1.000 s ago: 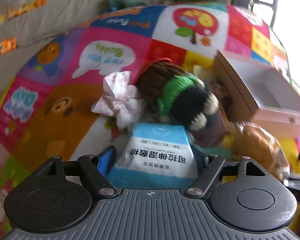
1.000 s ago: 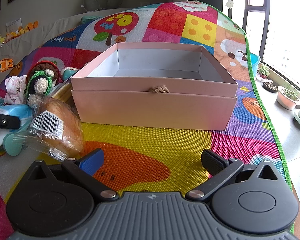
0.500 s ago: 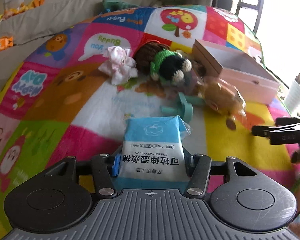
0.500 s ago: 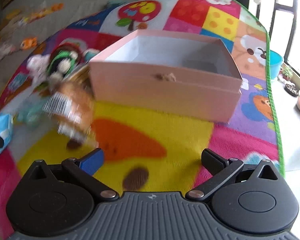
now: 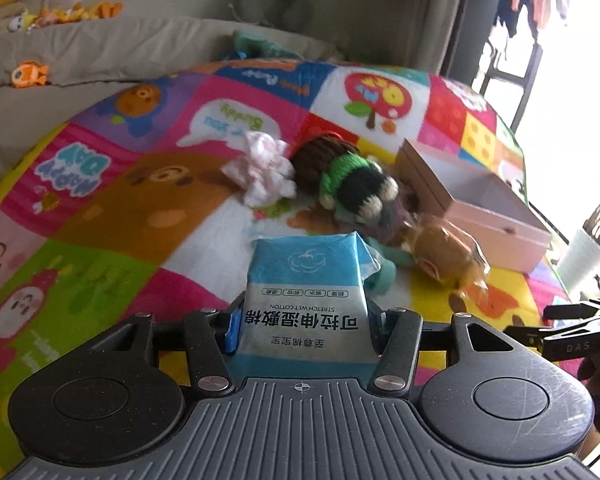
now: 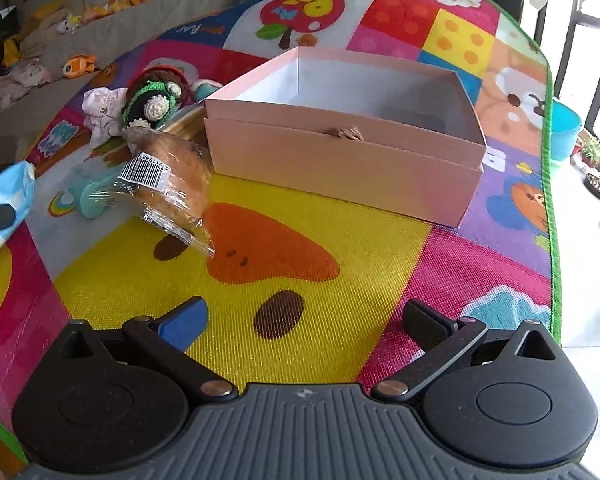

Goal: Organize objects
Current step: 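Grasp the blue wipe pack with left tool while right tool grasps bread roll, then drop wipe pack into pink box with left tool while right tool drops bread roll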

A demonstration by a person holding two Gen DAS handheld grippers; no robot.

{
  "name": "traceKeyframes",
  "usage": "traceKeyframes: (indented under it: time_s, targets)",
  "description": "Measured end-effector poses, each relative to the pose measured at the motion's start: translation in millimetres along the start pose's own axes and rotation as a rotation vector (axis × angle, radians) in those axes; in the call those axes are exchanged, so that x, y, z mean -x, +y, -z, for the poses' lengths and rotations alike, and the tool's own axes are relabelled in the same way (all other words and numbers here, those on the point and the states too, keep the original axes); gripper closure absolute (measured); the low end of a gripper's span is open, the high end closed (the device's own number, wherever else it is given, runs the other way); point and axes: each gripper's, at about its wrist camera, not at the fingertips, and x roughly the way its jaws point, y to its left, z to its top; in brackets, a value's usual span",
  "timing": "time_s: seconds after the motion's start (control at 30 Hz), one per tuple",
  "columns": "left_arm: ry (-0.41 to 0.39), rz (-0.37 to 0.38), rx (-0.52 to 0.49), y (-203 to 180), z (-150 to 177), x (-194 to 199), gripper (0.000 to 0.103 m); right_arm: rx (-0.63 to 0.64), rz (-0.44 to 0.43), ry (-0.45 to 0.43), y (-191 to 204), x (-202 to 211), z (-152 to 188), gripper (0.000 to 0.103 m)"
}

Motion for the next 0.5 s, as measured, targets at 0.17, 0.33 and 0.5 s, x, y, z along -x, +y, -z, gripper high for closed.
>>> traceKeyframes:
  time_s: [0.17,0.33,0.5]
  targets:
    - [-0.025,0.001,0.03,18.4,-5.8,5.2,0.044,0.151,-0.065,-0.184,38.0,27.7,-37.0,0.0]
    - [-0.034,0.006,0.04,18.6,-8.5,6.2,0.044,0.308,-0.128,-0.157,91.2,1.6,-68.3,0.02]
    - [-0.013,0.016,0.008,14.3,-5.2,7.4,0.044,0.325,-0.052,-0.044,104.4,-45.3,-78.1,0.054]
